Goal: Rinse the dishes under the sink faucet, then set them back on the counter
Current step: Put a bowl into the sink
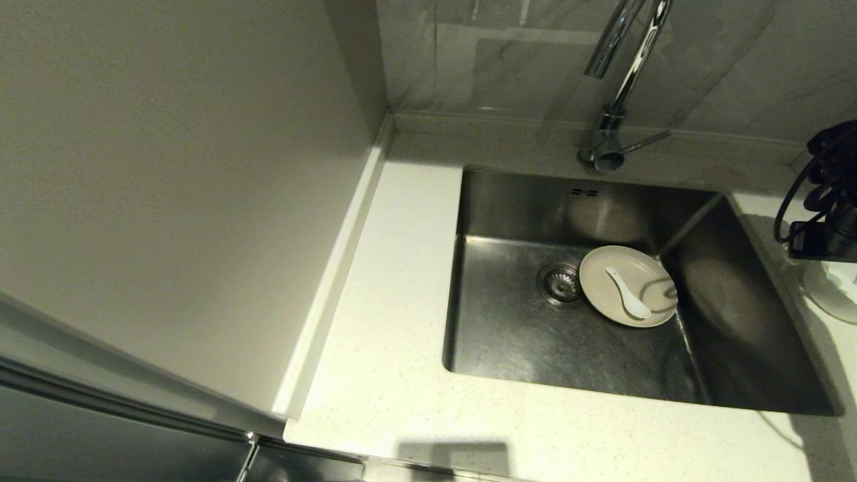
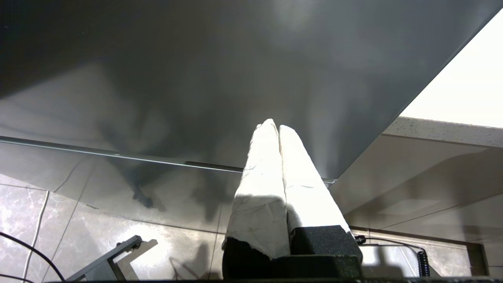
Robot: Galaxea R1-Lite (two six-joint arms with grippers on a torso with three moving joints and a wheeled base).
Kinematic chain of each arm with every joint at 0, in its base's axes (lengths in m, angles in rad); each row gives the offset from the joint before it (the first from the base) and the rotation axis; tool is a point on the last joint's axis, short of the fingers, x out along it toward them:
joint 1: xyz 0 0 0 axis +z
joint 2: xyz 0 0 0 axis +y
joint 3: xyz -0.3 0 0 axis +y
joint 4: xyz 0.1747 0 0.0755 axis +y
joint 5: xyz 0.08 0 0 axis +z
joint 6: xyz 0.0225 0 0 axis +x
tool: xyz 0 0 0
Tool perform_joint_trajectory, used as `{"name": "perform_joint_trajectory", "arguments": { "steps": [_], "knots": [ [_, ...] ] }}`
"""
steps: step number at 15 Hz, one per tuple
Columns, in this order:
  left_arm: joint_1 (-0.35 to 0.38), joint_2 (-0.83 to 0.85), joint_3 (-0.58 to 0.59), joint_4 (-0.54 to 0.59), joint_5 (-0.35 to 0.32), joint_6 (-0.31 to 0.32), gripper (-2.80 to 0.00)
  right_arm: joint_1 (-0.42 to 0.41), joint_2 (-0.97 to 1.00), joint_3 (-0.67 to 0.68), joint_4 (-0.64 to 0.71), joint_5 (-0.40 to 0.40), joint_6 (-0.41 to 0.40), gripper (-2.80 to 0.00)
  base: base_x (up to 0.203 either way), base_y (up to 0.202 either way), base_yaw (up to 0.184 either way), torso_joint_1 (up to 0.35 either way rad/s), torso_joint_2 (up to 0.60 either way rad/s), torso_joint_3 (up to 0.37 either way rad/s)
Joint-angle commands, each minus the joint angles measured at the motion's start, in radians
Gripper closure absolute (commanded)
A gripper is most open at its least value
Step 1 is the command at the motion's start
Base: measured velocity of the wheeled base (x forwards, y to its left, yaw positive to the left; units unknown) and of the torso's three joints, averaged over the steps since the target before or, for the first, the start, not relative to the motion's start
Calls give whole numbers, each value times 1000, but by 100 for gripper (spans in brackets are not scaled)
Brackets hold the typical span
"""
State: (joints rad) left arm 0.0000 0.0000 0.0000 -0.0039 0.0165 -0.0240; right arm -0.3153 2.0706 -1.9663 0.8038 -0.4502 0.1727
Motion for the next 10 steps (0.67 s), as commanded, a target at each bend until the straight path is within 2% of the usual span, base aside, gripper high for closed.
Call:
{"name": "perform_joint_trajectory", "arguments": {
  "steps": [1,7,10],
  "knots": [
    [0,-3,0,-1,0,-1,0,-7,6,1,5,-1,1,0,0,0,0,0,0,0],
    [0,-3,0,-1,0,-1,0,-4,-45,66,0,4,7,0,0,0,0,0,0,0],
    [0,-3,0,-1,0,-1,0,32,-144,179,-36,28,5,0,0,0,0,0,0,0]
  ]
}}
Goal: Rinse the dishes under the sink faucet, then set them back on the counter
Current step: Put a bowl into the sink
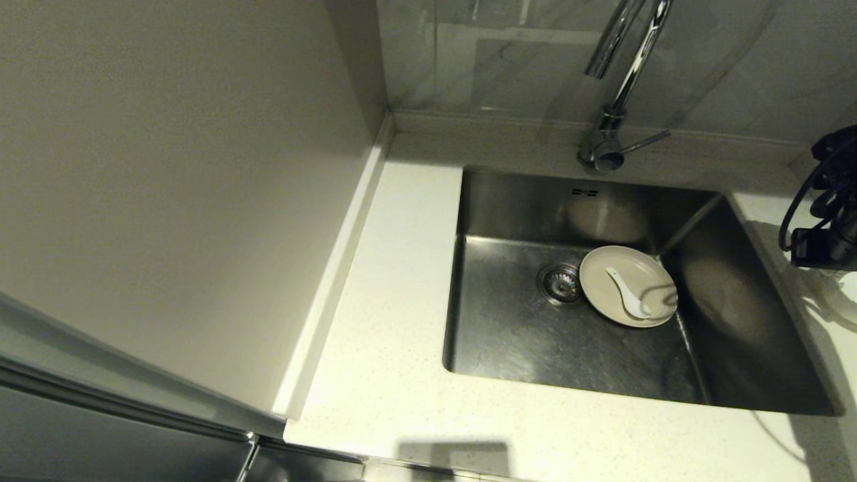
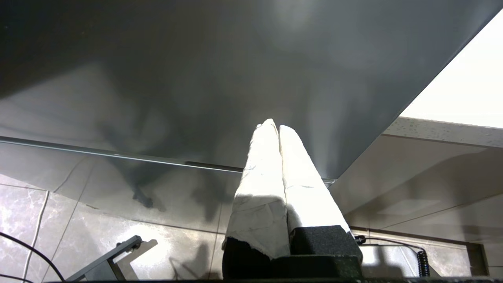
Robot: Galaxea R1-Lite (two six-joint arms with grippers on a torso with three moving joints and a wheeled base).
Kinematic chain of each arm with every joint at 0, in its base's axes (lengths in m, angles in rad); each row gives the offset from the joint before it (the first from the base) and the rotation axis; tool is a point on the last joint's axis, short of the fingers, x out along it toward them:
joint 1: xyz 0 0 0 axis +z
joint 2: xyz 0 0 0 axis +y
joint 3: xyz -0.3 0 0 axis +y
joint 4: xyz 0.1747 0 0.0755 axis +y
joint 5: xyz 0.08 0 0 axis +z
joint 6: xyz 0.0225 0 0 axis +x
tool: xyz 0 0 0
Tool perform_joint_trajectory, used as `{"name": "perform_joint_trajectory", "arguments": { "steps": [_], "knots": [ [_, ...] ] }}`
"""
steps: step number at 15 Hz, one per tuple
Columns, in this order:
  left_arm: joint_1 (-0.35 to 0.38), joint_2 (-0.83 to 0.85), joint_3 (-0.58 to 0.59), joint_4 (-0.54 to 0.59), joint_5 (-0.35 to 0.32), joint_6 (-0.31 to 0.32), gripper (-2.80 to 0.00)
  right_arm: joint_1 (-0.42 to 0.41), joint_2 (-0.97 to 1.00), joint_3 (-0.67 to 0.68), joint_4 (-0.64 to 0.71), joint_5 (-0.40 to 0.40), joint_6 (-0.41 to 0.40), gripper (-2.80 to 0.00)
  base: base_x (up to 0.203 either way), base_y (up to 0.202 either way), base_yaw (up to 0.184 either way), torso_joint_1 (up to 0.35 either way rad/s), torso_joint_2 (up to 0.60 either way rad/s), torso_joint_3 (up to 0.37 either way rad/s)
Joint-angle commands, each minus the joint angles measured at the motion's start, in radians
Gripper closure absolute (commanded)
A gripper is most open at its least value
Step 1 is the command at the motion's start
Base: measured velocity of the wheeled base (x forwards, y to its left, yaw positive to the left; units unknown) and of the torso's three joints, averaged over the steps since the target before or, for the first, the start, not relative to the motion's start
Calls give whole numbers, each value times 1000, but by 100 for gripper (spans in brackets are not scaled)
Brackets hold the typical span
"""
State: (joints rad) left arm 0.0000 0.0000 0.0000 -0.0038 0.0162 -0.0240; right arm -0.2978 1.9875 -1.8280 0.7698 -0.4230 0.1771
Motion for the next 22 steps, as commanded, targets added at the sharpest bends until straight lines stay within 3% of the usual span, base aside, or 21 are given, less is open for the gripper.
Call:
{"name": "perform_joint_trajectory", "arguments": {
  "steps": [1,6,8,9,10,11,14,16,19,21,22],
  "knots": [
    [0,-3,0,-1,1,-1,0,47,-107,86,-16,7,0,0,0,0,0,0,0,0],
    [0,-3,0,-1,1,-1,0,287,-275,131,-41,13,-2,0,0,0,0,0,0,0],
    [0,-3,0,-1,1,-1,0,371,-302,129,-159,16,18,0,0,0,0,0,0,0],
    [0,-3,0,-1,1,-1,0,393,-308,131,-261,52,94,0,0,0,0,0,0,0],
    [0,-3,0,-1,1,-1,0,403,-309,131,-340,145,172,0,0,0,0,0,0,0],
    [0,-3,0,-1,1,-1,0,407,-308,127,-394,231,270,0,0,0,0,0,0,0],
    [0,-3,0,-1,1,-1,0,393,-296,-7,-406,365,607,0,0,0,0,0,0,0],
    [0,-3,0,-1,1,-1,0,338,-287,-133,-351,513,928,0,0,0,0,0,0,0],
    [0,-3,0,-1,1,-1,0,154,-301,-157,-386,837,1453,0,0,0,0,0,0,0],
    [0,-3,0,-1,1,-1,0,55,-302,-148,-497,1024,1835,0,0,0,0,0,0,0],
    [0,-3,0,-1,1,-1,0,32,-301,-135,-612,1105,1987,0,0,0,0,0,0,0]
  ]
}}
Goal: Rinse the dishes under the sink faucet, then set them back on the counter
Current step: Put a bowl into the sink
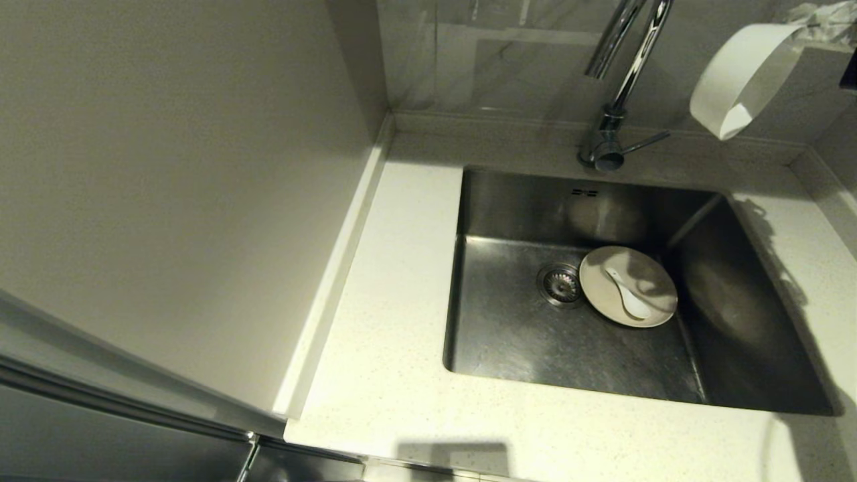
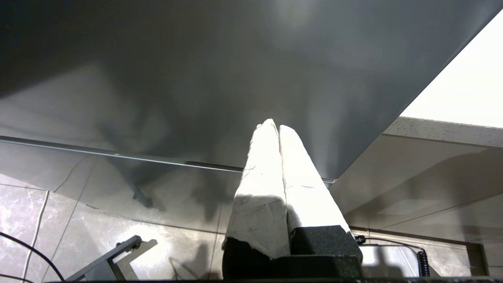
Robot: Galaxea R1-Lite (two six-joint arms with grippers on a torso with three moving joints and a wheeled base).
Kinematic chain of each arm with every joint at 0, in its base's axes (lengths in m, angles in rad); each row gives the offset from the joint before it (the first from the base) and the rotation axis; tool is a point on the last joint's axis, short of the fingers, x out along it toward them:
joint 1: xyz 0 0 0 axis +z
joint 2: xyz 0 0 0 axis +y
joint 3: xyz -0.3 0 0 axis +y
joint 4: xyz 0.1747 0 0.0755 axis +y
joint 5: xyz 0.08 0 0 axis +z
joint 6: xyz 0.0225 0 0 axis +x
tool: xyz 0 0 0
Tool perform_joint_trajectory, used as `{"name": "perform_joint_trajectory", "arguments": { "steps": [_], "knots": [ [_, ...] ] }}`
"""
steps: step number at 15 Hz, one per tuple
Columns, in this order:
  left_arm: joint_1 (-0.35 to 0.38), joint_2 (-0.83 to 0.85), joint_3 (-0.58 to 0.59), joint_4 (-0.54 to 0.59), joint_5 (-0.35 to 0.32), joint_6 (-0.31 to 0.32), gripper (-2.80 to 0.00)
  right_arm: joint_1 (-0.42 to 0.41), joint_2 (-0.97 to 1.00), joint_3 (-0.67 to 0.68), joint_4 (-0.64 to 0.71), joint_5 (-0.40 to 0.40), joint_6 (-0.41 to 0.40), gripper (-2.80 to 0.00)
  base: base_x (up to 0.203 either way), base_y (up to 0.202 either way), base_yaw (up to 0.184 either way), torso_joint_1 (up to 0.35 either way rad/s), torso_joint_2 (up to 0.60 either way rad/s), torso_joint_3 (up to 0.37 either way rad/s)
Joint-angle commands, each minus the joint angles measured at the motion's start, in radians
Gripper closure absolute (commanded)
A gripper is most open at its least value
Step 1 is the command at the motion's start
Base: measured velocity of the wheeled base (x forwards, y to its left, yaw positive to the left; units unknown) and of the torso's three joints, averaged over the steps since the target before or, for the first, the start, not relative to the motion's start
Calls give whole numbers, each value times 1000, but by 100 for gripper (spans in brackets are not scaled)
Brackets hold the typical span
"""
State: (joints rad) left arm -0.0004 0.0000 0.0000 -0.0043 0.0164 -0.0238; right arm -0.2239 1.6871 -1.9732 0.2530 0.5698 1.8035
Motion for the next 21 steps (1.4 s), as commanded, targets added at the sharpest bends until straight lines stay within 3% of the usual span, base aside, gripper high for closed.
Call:
{"name": "perform_joint_trajectory", "arguments": {
  "steps": [1,3,5,7,10,12,15,16,18,21],
  "knots": [
    [0,-3,0,0,0,-1,0,-56,-1,32,-253,182,460,0,0,0,0,0,0,0],
    [0,-3,0,0,0,-1,0,-68,-4,71,-529,263,591,0,0,0,0,0,0,0],
    [0,-3,0,0,0,-1,0,-76,-12,133,-788,295,712,0,0,0,0,0,0,0],
    [0,-3,0,0,0,-1,0,-85,-29,258,-937,303,771,0,0,0,0,0,0,0],
    [0,-3,0,0,0,-1,0,-96,-68,429,-1095,317,793,0,0,0,0,0,0,0],
    [0,-3,0,0,0,-1,0,-104,-68,382,-1123,288,815,0,0,0,0,0,0,0],
    [0,-3,0,0,0,-1,0,-130,-44,126,-1132,227,848,0,0,0,0,0,0,0],
    [0,-3,0,0,0,-1,0,-134,-40,95,-1134,225,849,0,0,0,0,0,0,0],
    [0,-3,0,0,0,-1,0,-140,-51,153,-1139,252,826,0,0,0,0,0,0,0],
    [0,-3,0,0,0,-1,0,-146,-95,483,-1161,308,754,0,0,0,0,0,0,0]
  ]
}}
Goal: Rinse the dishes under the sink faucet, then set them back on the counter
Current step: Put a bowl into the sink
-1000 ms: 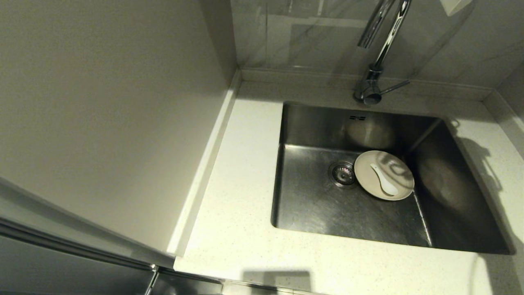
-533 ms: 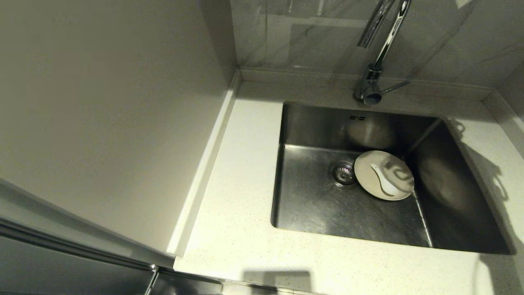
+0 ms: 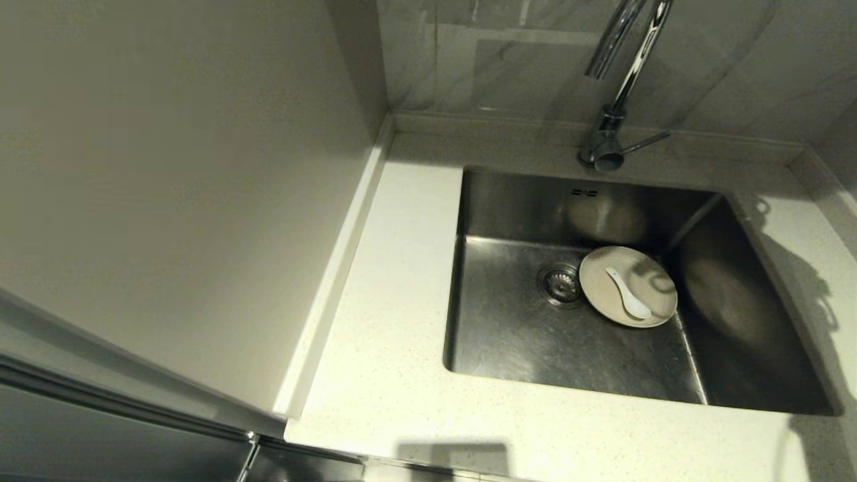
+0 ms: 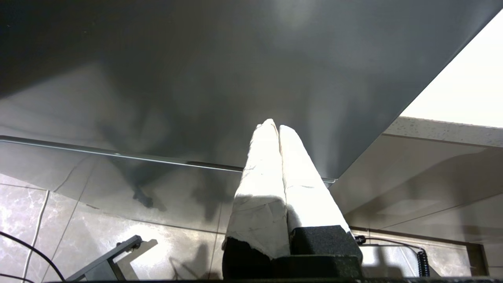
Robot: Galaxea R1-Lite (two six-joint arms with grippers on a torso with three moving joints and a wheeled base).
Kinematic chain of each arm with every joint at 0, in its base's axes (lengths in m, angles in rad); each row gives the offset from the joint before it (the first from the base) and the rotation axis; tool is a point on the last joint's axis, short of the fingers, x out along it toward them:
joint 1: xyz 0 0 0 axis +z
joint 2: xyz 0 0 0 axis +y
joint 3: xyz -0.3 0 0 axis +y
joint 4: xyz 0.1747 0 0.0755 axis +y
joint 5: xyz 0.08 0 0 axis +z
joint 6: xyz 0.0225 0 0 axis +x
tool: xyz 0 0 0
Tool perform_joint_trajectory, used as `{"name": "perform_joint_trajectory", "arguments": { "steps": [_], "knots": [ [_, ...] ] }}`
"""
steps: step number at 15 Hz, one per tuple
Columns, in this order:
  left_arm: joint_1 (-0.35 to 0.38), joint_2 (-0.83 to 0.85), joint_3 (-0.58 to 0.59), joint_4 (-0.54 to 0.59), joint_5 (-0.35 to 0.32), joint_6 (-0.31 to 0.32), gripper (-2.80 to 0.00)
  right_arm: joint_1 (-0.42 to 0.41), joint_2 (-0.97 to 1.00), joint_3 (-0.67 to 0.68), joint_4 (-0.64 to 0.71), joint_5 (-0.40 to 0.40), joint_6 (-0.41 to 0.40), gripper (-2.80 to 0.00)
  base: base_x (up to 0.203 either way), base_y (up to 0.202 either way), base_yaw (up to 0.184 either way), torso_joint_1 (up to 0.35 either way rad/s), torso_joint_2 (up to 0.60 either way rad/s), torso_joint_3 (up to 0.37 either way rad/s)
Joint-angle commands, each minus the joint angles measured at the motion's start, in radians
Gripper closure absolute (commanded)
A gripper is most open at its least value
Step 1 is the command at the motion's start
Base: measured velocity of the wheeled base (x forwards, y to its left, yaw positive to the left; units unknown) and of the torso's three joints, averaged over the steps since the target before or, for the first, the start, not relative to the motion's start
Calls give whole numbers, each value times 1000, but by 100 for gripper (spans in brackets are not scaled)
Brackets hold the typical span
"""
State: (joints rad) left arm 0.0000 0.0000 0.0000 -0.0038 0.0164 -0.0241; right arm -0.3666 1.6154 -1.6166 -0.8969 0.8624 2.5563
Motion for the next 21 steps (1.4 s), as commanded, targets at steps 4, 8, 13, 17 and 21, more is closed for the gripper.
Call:
{"name": "perform_joint_trajectory", "arguments": {
  "steps": [4,8,13,17,21],
  "knots": [
    [0,-3,0,-1,0,0,0,-6,-35,195,-24,45,-36,0,0,0,0,0,0,0],
    [0,-3,0,-1,0,0,0,-8,-26,-74,-28,124,-67,0,0,0,0,0,0,0],
    [0,-3,0,-1,0,0,0,-56,-78,217,-38,608,-435,0,0,0,0,0,0,0],
    [0,-3,0,-1,0,0,0,-96,-96,181,-219,668,-619,0,0,0,0,0,0,0],
    [0,-3,0,-1,0,0,0,-94,-78,12,343,581,-548,0,0,0,0,0,0,0]
  ]
}}
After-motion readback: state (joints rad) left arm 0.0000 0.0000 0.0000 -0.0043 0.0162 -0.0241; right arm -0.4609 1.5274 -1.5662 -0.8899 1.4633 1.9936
